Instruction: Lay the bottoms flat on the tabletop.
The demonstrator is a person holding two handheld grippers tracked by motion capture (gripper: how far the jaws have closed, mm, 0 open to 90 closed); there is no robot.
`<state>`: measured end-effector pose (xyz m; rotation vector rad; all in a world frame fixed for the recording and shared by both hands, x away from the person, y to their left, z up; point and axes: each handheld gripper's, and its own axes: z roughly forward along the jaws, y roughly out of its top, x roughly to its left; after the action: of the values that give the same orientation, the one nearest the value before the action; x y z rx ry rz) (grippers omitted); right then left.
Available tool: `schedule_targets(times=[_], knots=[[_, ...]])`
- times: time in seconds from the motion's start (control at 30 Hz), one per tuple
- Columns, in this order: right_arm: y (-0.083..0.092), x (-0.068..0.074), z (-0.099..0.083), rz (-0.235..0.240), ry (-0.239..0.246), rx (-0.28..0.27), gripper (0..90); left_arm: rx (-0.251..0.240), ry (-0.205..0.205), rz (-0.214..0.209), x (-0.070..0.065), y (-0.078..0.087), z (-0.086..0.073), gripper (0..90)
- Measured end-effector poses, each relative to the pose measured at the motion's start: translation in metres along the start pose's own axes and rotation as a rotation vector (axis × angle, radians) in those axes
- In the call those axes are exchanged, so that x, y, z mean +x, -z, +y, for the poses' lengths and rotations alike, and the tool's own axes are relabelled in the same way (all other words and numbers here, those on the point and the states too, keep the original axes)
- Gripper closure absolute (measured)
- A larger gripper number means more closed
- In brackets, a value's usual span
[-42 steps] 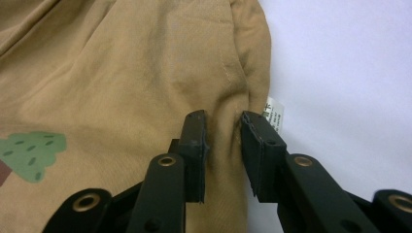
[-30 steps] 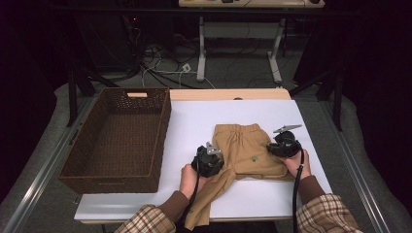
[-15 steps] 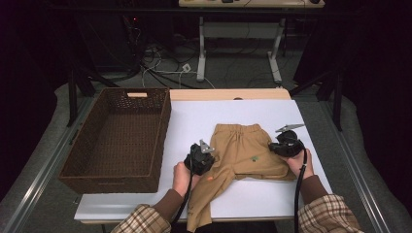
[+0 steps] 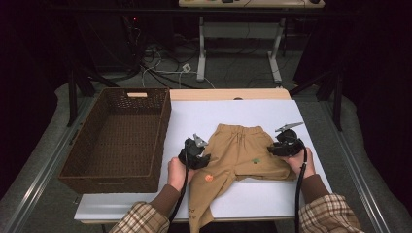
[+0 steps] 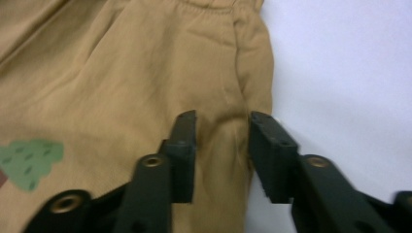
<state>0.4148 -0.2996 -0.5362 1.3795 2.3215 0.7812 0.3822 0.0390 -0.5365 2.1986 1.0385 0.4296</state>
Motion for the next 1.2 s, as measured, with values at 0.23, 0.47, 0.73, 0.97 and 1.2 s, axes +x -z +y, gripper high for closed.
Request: schedule_targets(times=[0.23,0.47,0.73,0.97,1.2], knots=[[-0.008,0.0,0.015,-0.049,-0.022,-0.036,53.0,-0.001,0.065,0.025,0.009,-0.015,0.017,46.0],[-0.024,-0.008,0.019,-0.009,-0.089,-0.005,56.1,0.069,0.077,0.004,0.015,-0.04,0.023,51.5],[-0.025,-0.008,0.016,0.019,-0.106,-0.02,81.4,0.037,0.0,-0.032,0.011,-0.041,0.021,80.8],[-0.022,-0.001,0.015,0.023,-0.059,-0.01,84.5,0.024,-0.01,-0.003,0.008,-0.032,0.013,87.3],[-0.015,0.012,0.011,0.04,-0.002,0.041,76.4,0.049,-0.025,0.0,0.011,-0.015,0.0,82.9]])
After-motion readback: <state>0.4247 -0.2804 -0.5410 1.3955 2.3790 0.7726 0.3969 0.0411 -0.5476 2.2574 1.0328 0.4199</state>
